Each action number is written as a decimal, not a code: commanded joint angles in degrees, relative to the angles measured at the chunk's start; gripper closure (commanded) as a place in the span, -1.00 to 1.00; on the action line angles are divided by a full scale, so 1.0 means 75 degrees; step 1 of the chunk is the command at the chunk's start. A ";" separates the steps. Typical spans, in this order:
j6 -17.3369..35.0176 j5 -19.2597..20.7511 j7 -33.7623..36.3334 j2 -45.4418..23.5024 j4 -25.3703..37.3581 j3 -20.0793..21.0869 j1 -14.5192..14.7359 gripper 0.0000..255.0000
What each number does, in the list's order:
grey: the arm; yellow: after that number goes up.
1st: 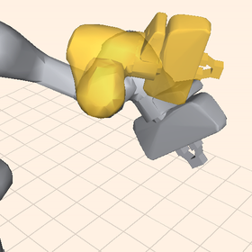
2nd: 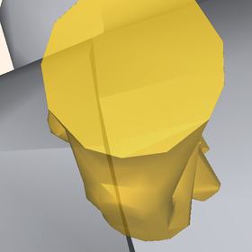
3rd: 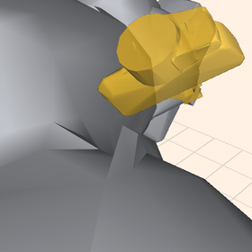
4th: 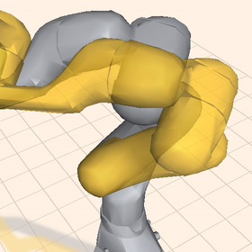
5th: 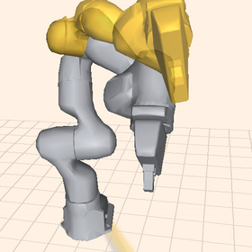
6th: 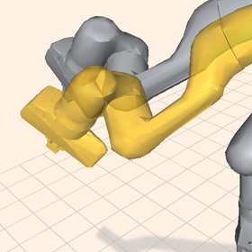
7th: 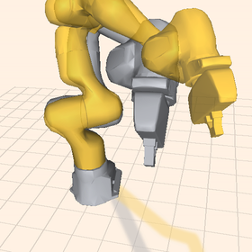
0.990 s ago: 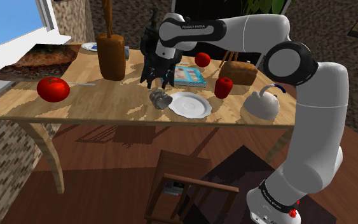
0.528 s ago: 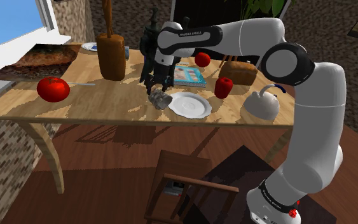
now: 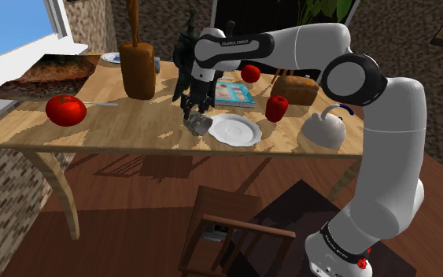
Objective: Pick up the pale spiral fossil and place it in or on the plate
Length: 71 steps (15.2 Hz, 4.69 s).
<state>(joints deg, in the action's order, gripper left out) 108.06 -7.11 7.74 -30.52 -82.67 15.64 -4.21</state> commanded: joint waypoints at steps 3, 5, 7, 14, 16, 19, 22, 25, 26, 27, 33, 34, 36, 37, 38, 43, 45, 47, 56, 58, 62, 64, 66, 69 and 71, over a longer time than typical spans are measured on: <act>0.0046 0.0000 -0.0014 -0.0036 -0.0084 -0.0016 -0.0016 1.00; 0.0014 -0.0007 -0.0042 -0.0001 -0.0090 -0.0021 -0.0047 1.00; -0.0159 -0.0010 -0.0012 0.0054 0.0031 -0.0014 -0.0049 1.00; -0.0790 -0.0016 0.0101 0.0190 0.0540 0.0007 -0.0047 1.00; -0.0978 -0.0015 0.0135 0.0214 0.0709 0.0012 -0.0043 1.00; -0.1267 -0.0011 0.0190 0.0234 0.0984 0.0020 -0.0035 1.00; -0.1567 -0.0005 0.0247 0.0235 0.1289 0.0027 -0.0022 1.00; -0.1370 -0.0136 -0.0063 0.0781 0.0493 -0.0007 -0.0312 1.00; -0.1289 -0.0197 -0.0223 0.1032 0.0132 -0.0030 -0.0450 1.00; -0.1220 -0.0255 -0.0385 0.1272 -0.0205 -0.0058 -0.0582 1.00; -0.0996 -0.0536 -0.1391 0.2519 -0.1857 -0.0328 -0.1277 1.00; -0.0983 -0.0568 -0.1563 0.2699 -0.2083 -0.0389 -0.1380 1.00; -0.0971 -0.0621 -0.1945 0.3074 -0.2543 -0.0535 -0.1600 1.00; -0.0875 -0.0622 -0.1962 0.3057 -0.2624 -0.0536 -0.1596 1.00; -0.0779 -0.0623 -0.1979 0.3039 -0.2703 -0.0536 -0.1593 1.00; -0.0304 -0.0626 -0.2059 0.2924 -0.3072 -0.0534 -0.1579 1.00; -0.0115 -0.0626 -0.2090 0.2868 -0.3207 -0.0533 -0.1574 1.00; 0.0072 -0.0627 -0.2121 0.2805 -0.3335 -0.0532 -0.1567 1.00; 0.0307 -0.0626 -0.2158 0.2718 -0.3486 -0.0527 -0.1563 1.00; 0.0321 -0.0622 -0.2160 0.2702 -0.3486 -0.0527 -0.1563 -1.00; 0.0305 -0.0615 -0.2203 0.2682 -0.3465 -0.0548 -0.1589 -1.00; 0.0059 -0.0613 -0.2150 0.2759 -0.3283 -0.0544 -0.1591 -1.00; -0.0440 -0.0586 -0.2132 0.2810 -0.2842 -0.0579 -0.1643 -1.00; -0.0639 -0.0575 -0.2124 0.2820 -0.2657 -0.0593 -0.1662 -1.00; -0.0639 -0.0575 -0.2124 0.2819 -0.2656 -0.0593 -0.1662 -1.00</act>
<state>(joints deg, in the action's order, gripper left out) 103.49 -11.44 -8.19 -9.35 -102.80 11.21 -16.65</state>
